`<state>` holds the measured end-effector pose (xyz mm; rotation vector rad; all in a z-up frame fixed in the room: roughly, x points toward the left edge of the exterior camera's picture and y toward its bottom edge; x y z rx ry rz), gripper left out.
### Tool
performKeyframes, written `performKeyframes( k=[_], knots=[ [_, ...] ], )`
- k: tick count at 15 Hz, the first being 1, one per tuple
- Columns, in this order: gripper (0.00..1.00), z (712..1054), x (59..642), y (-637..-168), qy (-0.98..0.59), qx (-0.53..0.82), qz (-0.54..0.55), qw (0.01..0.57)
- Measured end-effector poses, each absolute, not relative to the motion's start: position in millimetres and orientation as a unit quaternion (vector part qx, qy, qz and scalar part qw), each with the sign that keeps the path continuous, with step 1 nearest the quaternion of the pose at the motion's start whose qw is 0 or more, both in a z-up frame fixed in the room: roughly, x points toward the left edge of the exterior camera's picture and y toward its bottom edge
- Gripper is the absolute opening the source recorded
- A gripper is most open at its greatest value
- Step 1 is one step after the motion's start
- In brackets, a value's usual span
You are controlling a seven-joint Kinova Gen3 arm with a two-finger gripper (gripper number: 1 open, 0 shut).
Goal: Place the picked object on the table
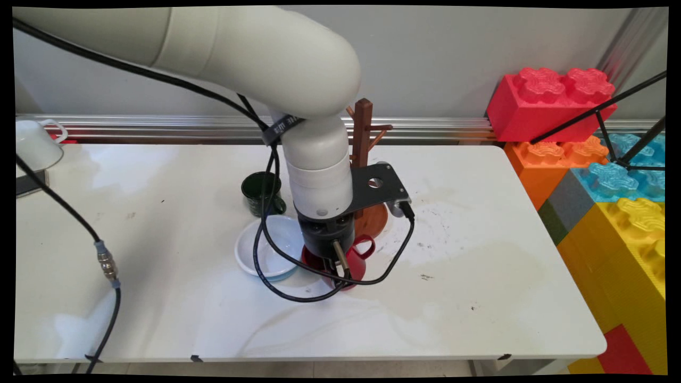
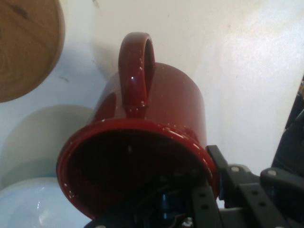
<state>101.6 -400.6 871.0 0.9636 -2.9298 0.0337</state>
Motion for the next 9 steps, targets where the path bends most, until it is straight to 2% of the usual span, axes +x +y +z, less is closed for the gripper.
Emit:
performKeyframes(
  k=[9],
  knots=[
    [0.0,853,98,-410,-0.95,0.313,0.001,0.017]
  ],
)
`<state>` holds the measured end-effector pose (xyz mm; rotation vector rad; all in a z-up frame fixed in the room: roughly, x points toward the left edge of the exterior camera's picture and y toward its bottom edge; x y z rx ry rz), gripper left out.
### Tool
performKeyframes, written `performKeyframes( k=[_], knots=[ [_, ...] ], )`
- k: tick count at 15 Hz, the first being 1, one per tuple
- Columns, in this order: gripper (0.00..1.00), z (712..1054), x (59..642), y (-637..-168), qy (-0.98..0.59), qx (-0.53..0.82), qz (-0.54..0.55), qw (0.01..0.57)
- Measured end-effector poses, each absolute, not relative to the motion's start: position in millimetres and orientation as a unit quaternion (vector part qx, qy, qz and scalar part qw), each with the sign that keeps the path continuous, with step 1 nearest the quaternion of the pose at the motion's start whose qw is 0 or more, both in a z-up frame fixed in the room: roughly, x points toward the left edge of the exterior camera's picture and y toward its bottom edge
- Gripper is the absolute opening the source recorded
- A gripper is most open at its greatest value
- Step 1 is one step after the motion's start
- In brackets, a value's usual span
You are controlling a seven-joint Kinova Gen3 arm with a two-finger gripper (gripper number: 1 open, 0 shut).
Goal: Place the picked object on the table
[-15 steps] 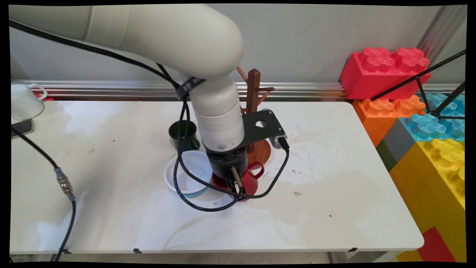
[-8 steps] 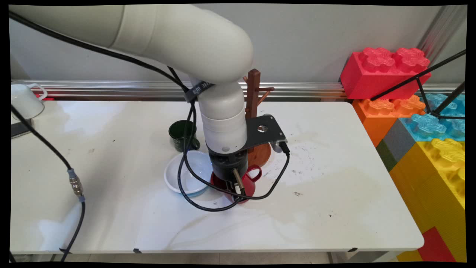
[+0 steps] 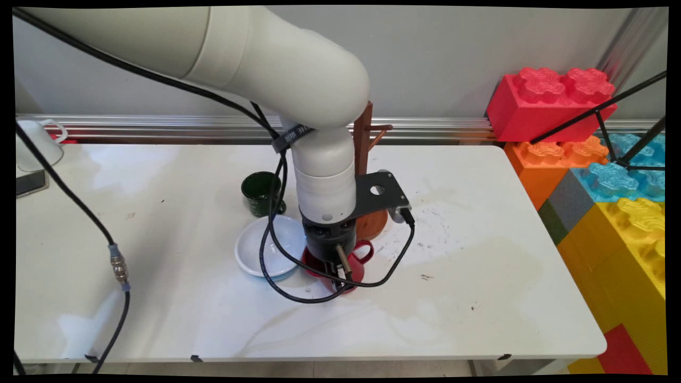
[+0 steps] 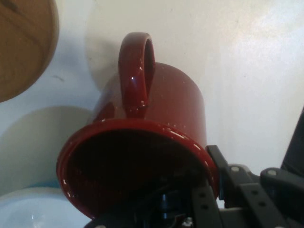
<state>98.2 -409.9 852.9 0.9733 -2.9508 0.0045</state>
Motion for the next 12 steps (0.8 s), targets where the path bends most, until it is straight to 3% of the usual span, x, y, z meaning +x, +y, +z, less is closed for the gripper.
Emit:
performKeyframes(
  k=[8,9,12],
  knots=[
    [0.0,838,95,-419,-0.948,0.317,-0.001,0.014],
    [1.0,836,94,-420,-0.948,0.318,-0.001,0.016],
    [1.0,833,92,-422,-0.947,0.321,-0.002,0.019]
  ],
)
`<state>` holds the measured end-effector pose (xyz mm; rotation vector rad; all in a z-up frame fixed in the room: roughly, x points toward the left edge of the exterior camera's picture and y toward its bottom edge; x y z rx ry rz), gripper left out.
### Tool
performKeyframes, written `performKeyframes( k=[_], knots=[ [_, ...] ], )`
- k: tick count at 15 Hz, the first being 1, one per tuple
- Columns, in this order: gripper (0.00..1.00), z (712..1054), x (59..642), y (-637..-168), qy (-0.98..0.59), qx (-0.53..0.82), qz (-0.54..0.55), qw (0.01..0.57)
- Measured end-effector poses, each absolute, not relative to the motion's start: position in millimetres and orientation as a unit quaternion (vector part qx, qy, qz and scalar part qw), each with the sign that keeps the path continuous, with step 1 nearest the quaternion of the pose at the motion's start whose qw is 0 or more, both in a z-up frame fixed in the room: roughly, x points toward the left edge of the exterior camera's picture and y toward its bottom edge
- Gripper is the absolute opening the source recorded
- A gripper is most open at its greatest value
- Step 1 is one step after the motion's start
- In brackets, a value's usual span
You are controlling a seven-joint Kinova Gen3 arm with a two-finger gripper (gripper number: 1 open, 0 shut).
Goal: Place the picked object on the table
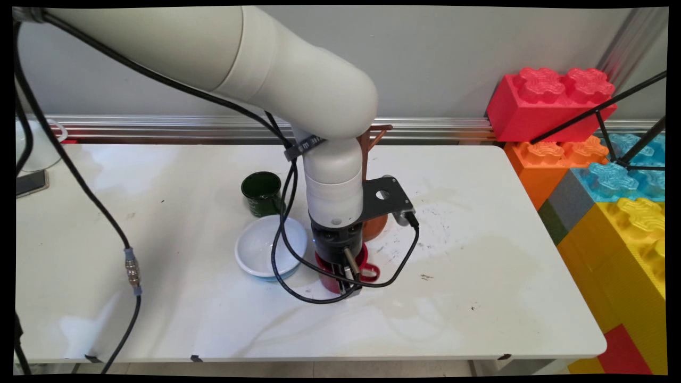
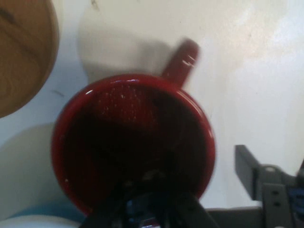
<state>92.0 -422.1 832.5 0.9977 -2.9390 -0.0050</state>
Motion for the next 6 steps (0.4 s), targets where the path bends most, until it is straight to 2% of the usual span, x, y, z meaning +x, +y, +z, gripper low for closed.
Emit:
performKeyframes(
  k=[6],
  knots=[
    [1.0,827.4,91.8,-425.7,-0.941,0.337,-0.001,0.028]
  ],
)
